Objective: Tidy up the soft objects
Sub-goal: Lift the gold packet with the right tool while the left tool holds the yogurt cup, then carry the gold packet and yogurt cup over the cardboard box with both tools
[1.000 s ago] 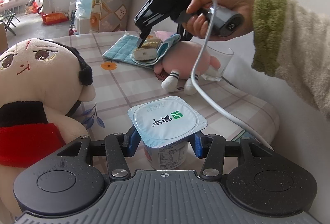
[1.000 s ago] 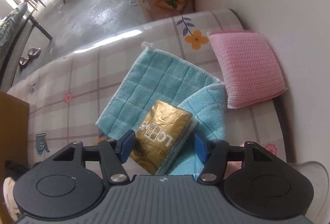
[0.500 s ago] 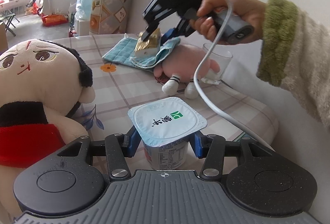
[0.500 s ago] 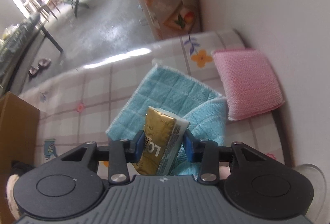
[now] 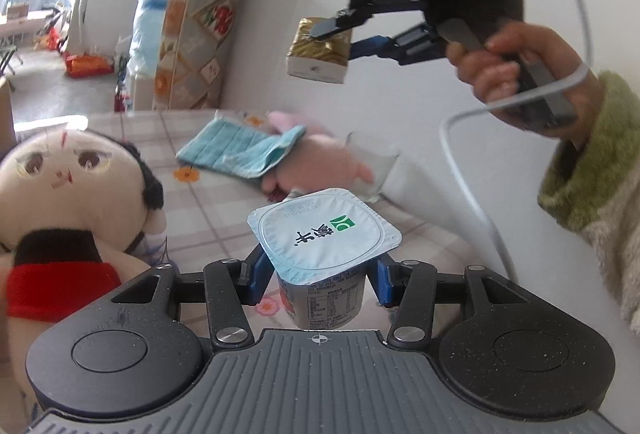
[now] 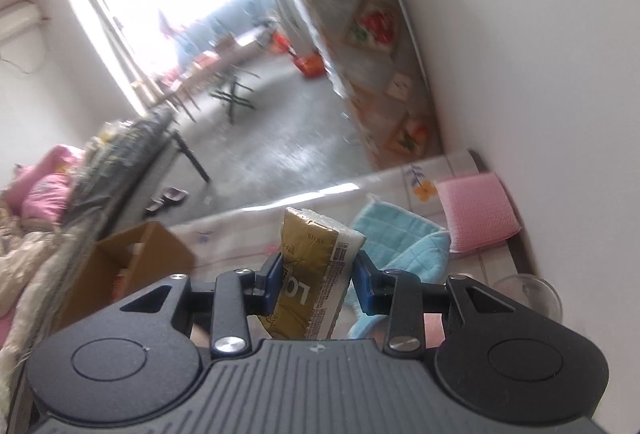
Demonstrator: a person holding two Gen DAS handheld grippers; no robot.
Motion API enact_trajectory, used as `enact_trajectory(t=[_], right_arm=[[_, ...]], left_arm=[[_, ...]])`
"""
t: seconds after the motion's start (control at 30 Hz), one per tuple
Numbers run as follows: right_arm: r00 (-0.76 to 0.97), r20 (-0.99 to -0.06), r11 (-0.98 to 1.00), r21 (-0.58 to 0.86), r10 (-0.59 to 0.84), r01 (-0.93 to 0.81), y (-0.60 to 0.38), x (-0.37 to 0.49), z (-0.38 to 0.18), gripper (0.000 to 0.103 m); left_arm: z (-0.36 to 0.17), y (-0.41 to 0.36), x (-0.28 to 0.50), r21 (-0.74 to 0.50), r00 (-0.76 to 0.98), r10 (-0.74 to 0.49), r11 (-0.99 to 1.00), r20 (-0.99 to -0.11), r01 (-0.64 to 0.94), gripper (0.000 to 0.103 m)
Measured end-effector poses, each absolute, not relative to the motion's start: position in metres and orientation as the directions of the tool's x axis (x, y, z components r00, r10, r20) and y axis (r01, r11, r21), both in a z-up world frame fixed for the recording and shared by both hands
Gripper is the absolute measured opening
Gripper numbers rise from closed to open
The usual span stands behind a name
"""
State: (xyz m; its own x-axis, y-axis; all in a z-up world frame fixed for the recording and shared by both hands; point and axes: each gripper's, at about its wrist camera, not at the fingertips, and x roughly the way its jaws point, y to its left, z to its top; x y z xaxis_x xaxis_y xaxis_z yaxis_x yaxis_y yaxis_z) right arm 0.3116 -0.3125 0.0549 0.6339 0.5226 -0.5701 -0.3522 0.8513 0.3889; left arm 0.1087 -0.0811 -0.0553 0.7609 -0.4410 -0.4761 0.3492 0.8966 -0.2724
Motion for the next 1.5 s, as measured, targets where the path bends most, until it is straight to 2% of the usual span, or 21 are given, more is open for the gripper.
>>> enact_trajectory(t=[0.23,0.43,0.6,0.9,1.07,1.17,1.33,1.5], right_arm=[[0.651,-0.47,0.801,0.403,0.596,-0.443,-0.325,0.233,0.085,0.04],[0.6,-0.396,0.718,0.422,0.695,-0.553,-0.302,0.18,0.102,0.04],[0.484,-0.363,0.605,0.442,0.796,-0.663,-0.248,0.159,0.106,0.04],[0.245,-0.349,0.401,0.499,0.904,-0.769,-0.114,0.165,0.108,0.04],[0.194,-0.391,0.385,0.503,0.9,-0.774,-0.043,0.184,0.101,0.039],[0.177,-0.429,0.402,0.518,0.886,-0.755,-0.007,0.206,0.09,0.033],[0.134,-0.489,0.426,0.555,0.862,-0.715,0.038,0.243,0.058,0.032],[0.086,-0.562,0.465,0.579,0.823,-0.67,0.08,0.273,0.016,0.031]], left_arm=[[-0.024,-0.071,0.072,-0.286,0.79,-0.45,0.889,-0.417,0.357,0.049],[0.006,-0.043,0.032,-0.306,0.832,-0.423,0.896,-0.358,0.323,0.049],[0.031,-0.007,0.002,-0.297,0.898,-0.32,0.927,-0.301,0.231,0.049],[0.062,0.073,-0.012,-0.251,0.969,-0.023,0.967,-0.245,-0.041,0.049],[0.055,0.124,0.021,-0.245,0.947,0.112,0.951,-0.301,-0.19,0.049],[0.039,0.158,0.052,-0.268,0.914,0.159,0.925,-0.373,-0.27,0.049],[0.005,0.205,0.09,-0.338,0.869,0.153,0.879,-0.47,-0.338,0.049],[-0.015,0.234,0.108,-0.355,0.809,0.157,0.839,-0.567,-0.412,0.049]])
